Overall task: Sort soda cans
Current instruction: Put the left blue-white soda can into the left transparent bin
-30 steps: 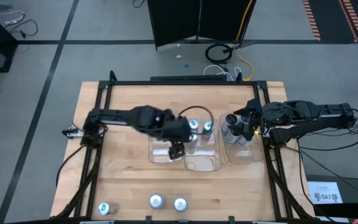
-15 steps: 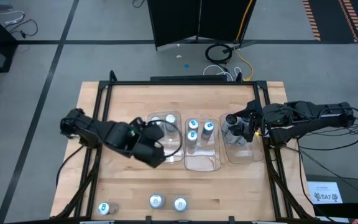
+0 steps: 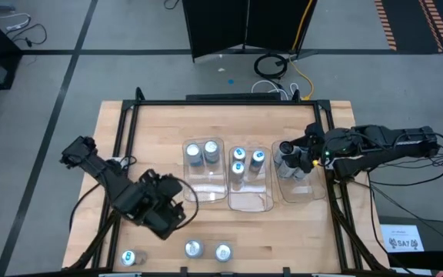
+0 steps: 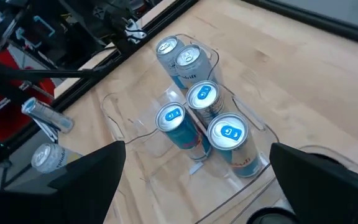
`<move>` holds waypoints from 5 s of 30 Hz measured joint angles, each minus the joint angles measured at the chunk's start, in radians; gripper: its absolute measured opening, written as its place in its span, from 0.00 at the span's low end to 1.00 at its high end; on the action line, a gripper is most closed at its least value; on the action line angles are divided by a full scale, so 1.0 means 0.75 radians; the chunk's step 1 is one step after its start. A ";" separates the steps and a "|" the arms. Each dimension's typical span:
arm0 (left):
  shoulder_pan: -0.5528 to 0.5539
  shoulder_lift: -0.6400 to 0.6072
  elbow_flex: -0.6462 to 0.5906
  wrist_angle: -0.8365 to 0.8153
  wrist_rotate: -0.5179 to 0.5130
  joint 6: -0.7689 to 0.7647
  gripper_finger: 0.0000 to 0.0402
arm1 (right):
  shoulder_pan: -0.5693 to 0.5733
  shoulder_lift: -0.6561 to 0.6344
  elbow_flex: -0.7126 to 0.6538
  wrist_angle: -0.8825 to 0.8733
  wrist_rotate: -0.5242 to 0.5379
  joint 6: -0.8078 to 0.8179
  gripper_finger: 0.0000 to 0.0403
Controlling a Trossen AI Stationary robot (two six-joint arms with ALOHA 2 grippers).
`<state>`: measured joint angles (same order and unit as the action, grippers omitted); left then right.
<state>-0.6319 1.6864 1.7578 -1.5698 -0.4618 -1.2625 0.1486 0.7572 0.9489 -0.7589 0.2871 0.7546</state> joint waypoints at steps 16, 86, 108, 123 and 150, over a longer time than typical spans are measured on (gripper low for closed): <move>-0.157 -0.008 -0.123 0.302 0.045 -0.492 0.88 | 0.000 0.097 0.000 -0.001 -0.001 0.083 0.97; -0.124 0.607 0.133 0.615 0.698 -0.782 0.88 | 0.084 0.154 0.000 -0.049 -0.280 -0.429 0.97; -0.109 0.319 0.154 0.179 0.623 -0.857 0.79 | 0.084 0.154 0.000 -0.027 -0.280 -0.469 0.97; 0.414 -0.058 0.156 0.176 0.111 0.119 0.79 | 0.084 0.155 0.000 0.147 -0.272 -0.465 0.97; 0.761 0.082 -0.311 0.444 0.487 0.854 0.80 | 0.081 0.156 0.000 0.180 -0.093 -0.357 0.97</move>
<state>-0.0615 1.7477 1.5246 -1.2372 -0.0967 -0.6220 0.2092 0.8742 0.9489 -0.6243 0.2176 0.4866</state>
